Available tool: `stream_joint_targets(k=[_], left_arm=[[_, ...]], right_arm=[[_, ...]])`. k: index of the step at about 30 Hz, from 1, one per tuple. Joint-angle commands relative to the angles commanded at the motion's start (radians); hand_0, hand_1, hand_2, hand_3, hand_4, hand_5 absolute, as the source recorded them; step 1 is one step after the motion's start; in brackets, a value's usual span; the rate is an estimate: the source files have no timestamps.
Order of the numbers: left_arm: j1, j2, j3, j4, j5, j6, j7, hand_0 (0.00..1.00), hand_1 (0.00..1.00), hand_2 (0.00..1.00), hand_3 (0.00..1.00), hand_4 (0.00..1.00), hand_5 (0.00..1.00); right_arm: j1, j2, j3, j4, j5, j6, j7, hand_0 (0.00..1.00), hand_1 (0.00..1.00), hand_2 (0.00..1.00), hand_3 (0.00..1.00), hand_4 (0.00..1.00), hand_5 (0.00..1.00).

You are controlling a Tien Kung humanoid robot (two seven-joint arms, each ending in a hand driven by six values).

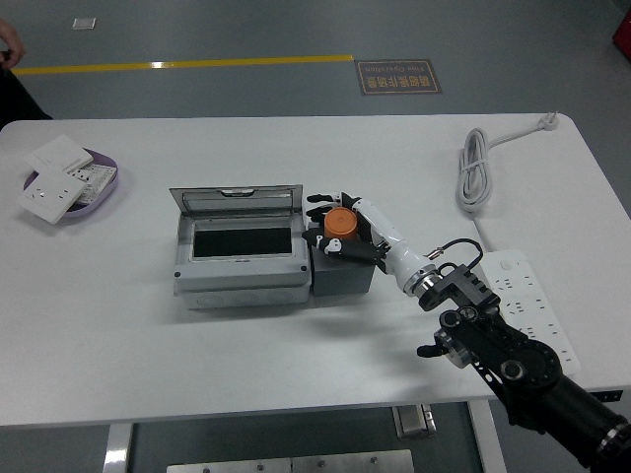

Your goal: Pick up the cylinder from the cube,place it in the box,flap close box

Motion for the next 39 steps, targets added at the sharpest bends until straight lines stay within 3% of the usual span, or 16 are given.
stream_joint_targets(k=[2,3,8,9,20,21,23,26,27,38,39], left_arm=[[0.000,0.000,0.000,0.000,0.000,0.000,0.000,0.602,0.580,0.590,0.581,0.639,0.199],[0.000,0.000,-0.001,0.000,0.001,0.000,0.000,0.601,0.580,0.590,0.581,0.639,0.200],[-0.001,-0.001,-0.002,0.000,0.002,-0.001,0.000,0.601,0.580,0.590,0.581,0.639,0.200],[-0.001,-0.001,-0.002,0.000,0.003,-0.001,0.000,0.601,0.580,0.590,0.581,0.639,0.200],[-0.003,-0.001,-0.005,0.000,0.006,0.000,-0.001,0.601,0.580,0.589,0.581,0.639,0.199],[-0.003,-0.001,-0.005,0.000,0.006,0.000,-0.001,0.601,0.580,0.589,0.581,0.638,0.199],[-0.003,-0.002,-0.007,0.000,0.007,0.000,-0.001,0.601,0.580,0.589,0.581,0.638,0.199],[-0.001,-0.002,-0.009,0.000,0.009,0.000,-0.001,0.601,0.580,0.589,0.581,0.638,0.199],[-0.001,-0.003,-0.011,0.000,0.010,0.000,0.000,0.601,0.580,0.590,0.580,0.639,0.199],[0.007,-0.002,-0.025,0.000,0.021,0.001,0.003,0.600,0.579,0.589,0.581,0.638,0.197],[0.007,-0.002,-0.027,0.000,0.022,0.001,0.004,0.601,0.580,0.590,0.582,0.640,0.196]], right_arm=[[-0.001,0.000,0.000,0.001,-0.002,0.001,-0.001,0.723,0.677,0.632,0.684,0.657,0.111],[-0.001,0.000,0.000,0.001,-0.003,0.001,-0.002,0.680,0.638,0.567,0.620,0.485,0.100],[-0.003,0.001,-0.002,0.003,-0.014,0.004,-0.011,0.680,0.638,0.567,0.620,0.485,0.100],[-0.003,0.001,-0.002,0.003,-0.015,0.004,-0.012,0.675,0.598,0.522,0.536,0.502,0.002],[-0.002,0.002,-0.008,0.005,-0.017,0.001,-0.022,0.628,0.568,0.498,0.475,0.488,0.002],[-0.002,0.002,-0.007,0.007,-0.016,-0.001,-0.022,0.580,0.540,0.481,0.442,0.288,0.002],[-0.003,0.002,-0.003,0.012,-0.013,-0.006,-0.021,0.580,0.540,0.481,0.442,0.288,0.002],[-0.002,0.001,0.016,0.034,-0.024,-0.018,-0.019,0.580,0.540,0.481,0.442,0.288,0.002],[-0.001,-0.002,0.023,0.044,-0.030,-0.023,-0.020,0.546,0.518,0.465,0.408,0.165,0.002],[0.052,-0.029,0.008,0.188,-0.133,-0.073,-0.103,0.502,0.493,0.444,0.363,0.170,0.002],[0.060,-0.027,-0.002,0.195,-0.146,-0.077,-0.115,0.229,0.390,0.429,0.349,0.060,0.002]])
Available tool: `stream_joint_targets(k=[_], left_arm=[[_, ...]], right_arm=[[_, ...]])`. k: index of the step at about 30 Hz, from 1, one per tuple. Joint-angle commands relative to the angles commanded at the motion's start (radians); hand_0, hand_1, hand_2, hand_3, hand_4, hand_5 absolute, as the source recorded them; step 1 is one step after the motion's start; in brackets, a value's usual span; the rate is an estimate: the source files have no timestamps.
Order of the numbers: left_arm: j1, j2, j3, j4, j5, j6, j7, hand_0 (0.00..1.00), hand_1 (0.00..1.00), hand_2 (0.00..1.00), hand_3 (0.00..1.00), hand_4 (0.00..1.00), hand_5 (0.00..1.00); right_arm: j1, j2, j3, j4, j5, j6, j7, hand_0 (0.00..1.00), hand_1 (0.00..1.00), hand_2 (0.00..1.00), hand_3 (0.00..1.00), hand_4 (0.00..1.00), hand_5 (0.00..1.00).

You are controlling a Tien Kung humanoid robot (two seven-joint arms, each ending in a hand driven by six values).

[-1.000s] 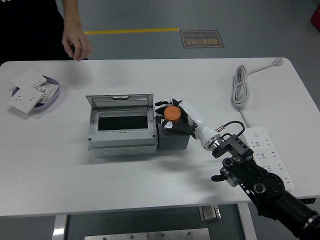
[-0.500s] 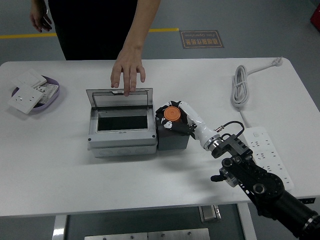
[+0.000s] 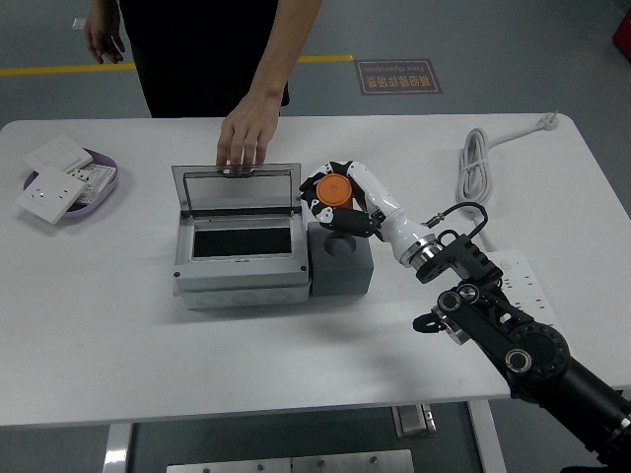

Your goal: Pick up the cylinder from the cube,place it in the box,flap close box

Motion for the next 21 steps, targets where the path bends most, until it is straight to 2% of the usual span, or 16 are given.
stream_joint_targets(k=[5,6,11,12,16,21], left_arm=[[0.001,0.001,-0.010,0.000,0.010,0.000,0.002,0.601,0.580,0.590,0.582,0.640,0.196],[0.001,0.001,-0.012,0.000,0.012,0.000,0.003,0.600,0.580,0.590,0.582,0.640,0.197],[0.003,0.002,-0.020,0.000,0.019,0.000,0.004,0.600,0.580,0.590,0.582,0.640,0.197],[0.004,0.003,-0.022,0.000,0.021,0.000,0.005,0.601,0.580,0.590,0.581,0.640,0.199],[0.007,0.004,-0.035,0.000,0.033,0.001,0.009,0.601,0.580,0.590,0.581,0.640,0.199],[0.013,0.005,-0.046,0.000,0.041,0.001,0.014,0.600,0.580,0.590,0.582,0.641,0.200]], right_arm=[[0.053,0.007,-0.062,0.008,-0.056,-0.039,-0.062,0.229,0.390,0.429,0.349,0.060,0.002],[0.063,0.008,-0.073,0.005,-0.065,-0.047,-0.072,0.127,0.338,0.429,0.351,0.030,0.002],[0.113,0.012,-0.124,-0.006,-0.104,-0.064,-0.121,0.127,0.338,0.429,0.351,0.030,0.002],[0.125,0.013,-0.137,-0.007,-0.115,-0.064,-0.133,0.006,0.250,0.409,0.358,0.051,0.002],[0.174,0.019,-0.189,-0.006,-0.141,-0.047,-0.192,0.006,0.250,0.409,0.358,0.051,0.002],[0.226,0.035,-0.243,0.003,-0.115,0.009,-0.286,0.002,0.239,0.401,0.363,0.051,0.002]])
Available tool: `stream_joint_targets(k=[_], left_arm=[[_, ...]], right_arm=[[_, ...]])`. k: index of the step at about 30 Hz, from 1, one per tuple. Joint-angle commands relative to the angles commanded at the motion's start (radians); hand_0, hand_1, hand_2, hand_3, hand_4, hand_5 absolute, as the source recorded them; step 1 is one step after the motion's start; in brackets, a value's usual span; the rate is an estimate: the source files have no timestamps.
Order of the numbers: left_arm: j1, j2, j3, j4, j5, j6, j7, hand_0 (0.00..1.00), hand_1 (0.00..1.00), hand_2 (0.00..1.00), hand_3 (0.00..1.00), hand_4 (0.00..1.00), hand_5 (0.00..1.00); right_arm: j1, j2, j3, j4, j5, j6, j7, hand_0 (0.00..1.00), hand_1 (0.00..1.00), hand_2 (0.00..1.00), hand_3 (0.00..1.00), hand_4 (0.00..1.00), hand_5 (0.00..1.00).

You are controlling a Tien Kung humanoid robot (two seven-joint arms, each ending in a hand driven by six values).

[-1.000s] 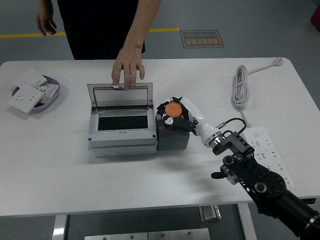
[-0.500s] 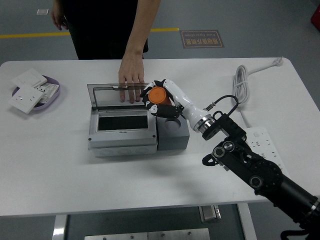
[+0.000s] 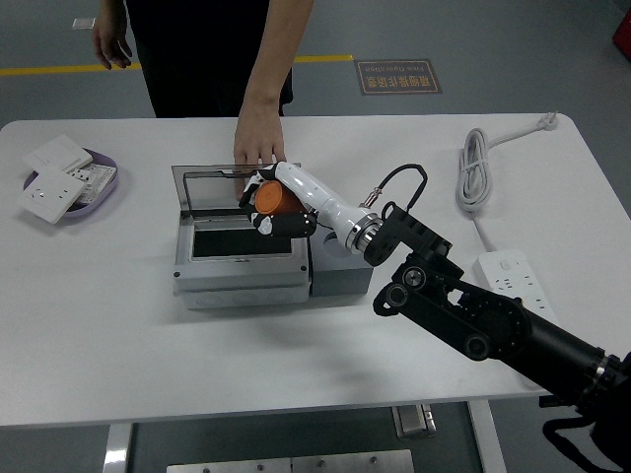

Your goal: Pick up the cylinder from the cube,place it in the box,flap close box

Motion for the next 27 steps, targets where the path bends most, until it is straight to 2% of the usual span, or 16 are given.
stream_joint_targets(k=[8,9,14,15,19,20,21,26,27], left_arm=[[-0.001,0.007,-0.020,0.000,0.022,0.000,0.007,0.600,0.580,0.590,0.581,0.640,0.200],[-0.002,0.008,-0.022,0.000,0.023,0.000,0.007,0.600,0.581,0.591,0.582,0.642,0.201],[-0.003,0.013,-0.029,0.000,0.032,-0.001,0.010,0.600,0.581,0.591,0.582,0.642,0.201],[-0.003,0.013,-0.030,0.000,0.034,-0.001,0.010,0.600,0.581,0.591,0.582,0.642,0.201],[-0.004,0.014,-0.032,0.000,0.038,-0.002,0.010,0.600,0.581,0.591,0.582,0.642,0.201],[-0.005,0.015,-0.033,0.000,0.039,-0.002,0.010,0.600,0.581,0.591,0.582,0.642,0.201],[-0.005,0.015,-0.034,0.000,0.041,-0.002,0.010,0.600,0.581,0.591,0.582,0.643,0.203],[-0.006,0.017,-0.037,0.000,0.047,-0.002,0.011,0.600,0.581,0.591,0.582,0.643,0.203],[-0.006,0.018,-0.038,0.000,0.048,-0.002,0.011,0.600,0.581,0.590,0.581,0.643,0.205]], right_arm=[[0.088,0.012,-0.076,-0.011,-0.011,0.029,-0.113,0.002,0.243,0.407,0.379,0.079,0.002],[0.099,0.013,-0.083,-0.014,-0.018,0.032,-0.127,0.008,0.263,0.416,0.399,0.170,0.002],[0.146,0.029,-0.110,-0.030,-0.055,0.082,-0.222,0.008,0.263,0.416,0.399,0.170,0.002],[0.153,0.033,-0.113,-0.034,-0.061,0.095,-0.240,0.028,0.284,0.419,0.409,0.248,0.002],[0.177,0.049,-0.122,-0.050,-0.081,0.138,-0.322,0.028,0.284,0.419,0.409,0.248,0.002],[0.181,0.054,-0.124,-0.054,-0.081,0.142,-0.341,0.028,0.284,0.419,0.409,0.248,0.002],[0.185,0.058,-0.125,-0.057,-0.082,0.144,-0.355,0.034,0.302,0.427,0.413,0.345,0.011],[0.198,0.074,-0.130,-0.073,-0.090,0.140,-0.405,0.034,0.302,0.427,0.413,0.345,0.011],[0.200,0.076,-0.131,-0.075,-0.089,0.139,-0.411,0.038,0.307,0.448,0.426,0.378,0.015]])
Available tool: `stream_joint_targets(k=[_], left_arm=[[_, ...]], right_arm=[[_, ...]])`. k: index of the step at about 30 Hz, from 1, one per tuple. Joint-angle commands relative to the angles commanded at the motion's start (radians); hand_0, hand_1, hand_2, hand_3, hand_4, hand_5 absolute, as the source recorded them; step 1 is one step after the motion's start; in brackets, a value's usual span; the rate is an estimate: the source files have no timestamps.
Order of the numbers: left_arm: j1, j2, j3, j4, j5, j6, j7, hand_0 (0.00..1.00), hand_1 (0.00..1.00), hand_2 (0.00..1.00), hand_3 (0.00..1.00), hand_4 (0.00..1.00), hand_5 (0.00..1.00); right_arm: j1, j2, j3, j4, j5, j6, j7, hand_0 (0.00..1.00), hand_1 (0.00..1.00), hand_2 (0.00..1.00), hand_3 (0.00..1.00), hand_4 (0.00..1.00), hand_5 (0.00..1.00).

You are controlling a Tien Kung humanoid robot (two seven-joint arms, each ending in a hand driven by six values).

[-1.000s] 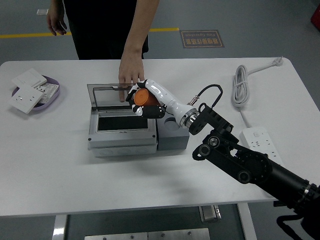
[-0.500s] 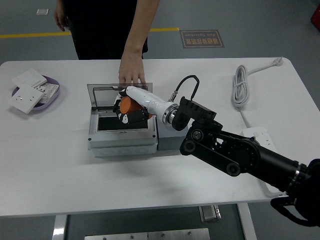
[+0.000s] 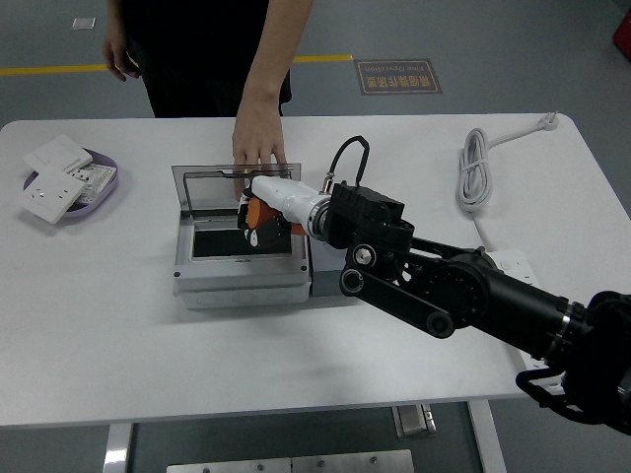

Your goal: Pick up the cylinder from the cube,place it in the box,flap close box

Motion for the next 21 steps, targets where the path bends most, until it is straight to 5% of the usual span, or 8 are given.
stream_joint_targets(k=[5,6,12,13,18,19,21], left_arm=[[-0.001,0.002,-0.004,0.000,0.006,0.000,0.001,0.600,0.581,0.590,0.581,0.643,0.205],[-0.001,0.002,-0.004,0.000,0.007,-0.001,0.002,0.600,0.581,0.590,0.581,0.642,0.205],[-0.004,0.003,-0.005,0.000,0.012,-0.001,0.002,0.600,0.581,0.590,0.581,0.642,0.205],[-0.004,0.003,-0.005,0.000,0.013,-0.002,0.002,0.600,0.581,0.590,0.582,0.642,0.204],[-0.005,0.004,-0.006,0.000,0.016,-0.002,0.003,0.600,0.581,0.590,0.582,0.642,0.204],[-0.005,0.004,-0.006,0.000,0.016,-0.002,0.003,0.600,0.581,0.591,0.582,0.642,0.203],[-0.005,0.005,-0.007,0.000,0.017,-0.002,0.003,0.600,0.581,0.591,0.582,0.642,0.203]], right_arm=[[0.006,0.000,-0.004,-0.010,0.020,-0.020,-0.007,0.038,0.307,0.448,0.426,0.378,0.015],[0.007,0.000,-0.004,-0.010,0.023,-0.025,-0.006,0.238,0.406,0.505,0.500,0.441,0.069],[0.013,0.000,-0.005,-0.015,0.037,-0.030,-0.004,0.238,0.406,0.505,0.500,0.441,0.069],[0.014,0.000,-0.006,-0.014,0.037,-0.027,-0.006,0.569,0.580,0.620,0.624,0.384,0.356],[0.016,0.000,-0.019,-0.014,0.039,-0.015,-0.010,0.569,0.580,0.620,0.624,0.384,0.356],[0.016,0.000,-0.021,-0.014,0.039,-0.014,-0.010,0.640,0.679,0.733,0.752,0.691,0.454],[0.016,0.000,-0.028,-0.014,0.042,-0.015,-0.009,0.640,0.679,0.733,0.752,0.691,0.454]])
